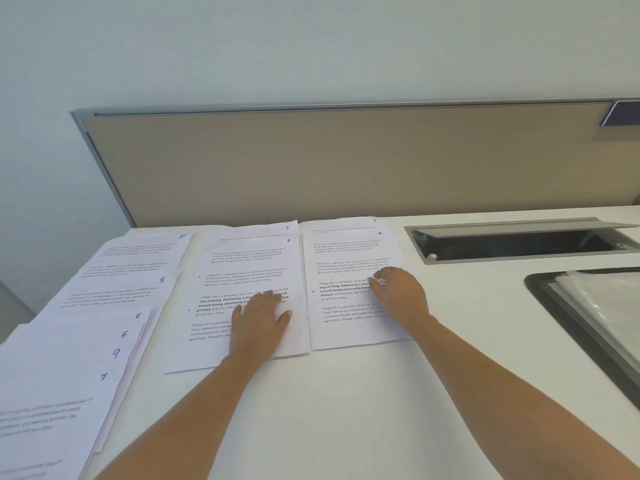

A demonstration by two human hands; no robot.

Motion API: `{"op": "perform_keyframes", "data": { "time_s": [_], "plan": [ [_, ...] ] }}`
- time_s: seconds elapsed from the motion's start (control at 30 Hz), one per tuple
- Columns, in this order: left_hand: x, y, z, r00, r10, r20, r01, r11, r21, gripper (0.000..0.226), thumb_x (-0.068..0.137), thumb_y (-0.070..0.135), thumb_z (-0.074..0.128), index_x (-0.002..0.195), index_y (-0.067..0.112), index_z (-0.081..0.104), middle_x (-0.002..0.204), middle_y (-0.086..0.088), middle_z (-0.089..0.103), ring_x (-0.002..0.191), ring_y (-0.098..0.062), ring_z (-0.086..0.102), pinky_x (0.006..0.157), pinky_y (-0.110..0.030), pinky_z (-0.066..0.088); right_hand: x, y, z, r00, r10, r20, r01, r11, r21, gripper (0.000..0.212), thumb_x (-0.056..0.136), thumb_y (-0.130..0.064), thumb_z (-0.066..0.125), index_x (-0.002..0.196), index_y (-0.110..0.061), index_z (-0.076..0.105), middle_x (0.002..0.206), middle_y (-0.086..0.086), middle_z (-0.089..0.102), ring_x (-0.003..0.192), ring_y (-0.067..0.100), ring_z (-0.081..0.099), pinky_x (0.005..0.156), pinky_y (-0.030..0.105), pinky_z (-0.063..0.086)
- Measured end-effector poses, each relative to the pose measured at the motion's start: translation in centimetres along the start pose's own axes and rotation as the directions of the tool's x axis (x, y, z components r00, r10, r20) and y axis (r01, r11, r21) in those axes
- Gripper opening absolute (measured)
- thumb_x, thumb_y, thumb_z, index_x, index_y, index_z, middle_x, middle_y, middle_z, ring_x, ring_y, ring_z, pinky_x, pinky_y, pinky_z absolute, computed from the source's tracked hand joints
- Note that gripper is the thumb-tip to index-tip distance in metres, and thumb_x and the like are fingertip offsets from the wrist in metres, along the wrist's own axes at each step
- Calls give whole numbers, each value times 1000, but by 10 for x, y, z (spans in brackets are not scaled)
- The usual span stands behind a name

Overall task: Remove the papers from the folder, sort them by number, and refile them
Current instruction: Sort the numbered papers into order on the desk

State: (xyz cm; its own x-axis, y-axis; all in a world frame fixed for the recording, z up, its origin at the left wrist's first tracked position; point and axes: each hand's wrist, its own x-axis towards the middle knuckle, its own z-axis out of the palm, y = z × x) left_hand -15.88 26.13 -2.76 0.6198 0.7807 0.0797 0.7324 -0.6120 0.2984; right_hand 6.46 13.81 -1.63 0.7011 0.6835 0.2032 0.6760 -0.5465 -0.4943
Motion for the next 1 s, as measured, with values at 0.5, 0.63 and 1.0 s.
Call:
{"op": "perform_keyframes", "data": {
  "time_s": [0.5,0.63,1.0],
  "plan": [
    [-1,0,-6,1000,-3,31,4,999,-45,46,98,39,39,141,21,37,154,5,24,141,-9,19,116,-39,12,-6,-5,1,999,-8,31,7,1000,25,34,96,-31,48,121,-9,59,123,5,60,113,21,54,89,26,38],
    [-9,-3,-12,999,-20,42,22,999,-40,48,99,39,38,143,21,33,154,5,22,142,-8,17,117,-39,10,-18,-18,9,998,-58,20,57,998,41,31,96,-29,49,115,-7,62,117,7,63,109,22,55,88,27,37],
    [-63,-30,-41,1000,-11,21,12,998,-56,46,100,38,36,143,21,32,155,5,21,143,-7,15,116,-38,6,-87,-82,31,959,-273,70,274,962,-10,30,94,-25,51,107,-2,65,110,11,65,104,29,59,94,38,41]
  ]
}}
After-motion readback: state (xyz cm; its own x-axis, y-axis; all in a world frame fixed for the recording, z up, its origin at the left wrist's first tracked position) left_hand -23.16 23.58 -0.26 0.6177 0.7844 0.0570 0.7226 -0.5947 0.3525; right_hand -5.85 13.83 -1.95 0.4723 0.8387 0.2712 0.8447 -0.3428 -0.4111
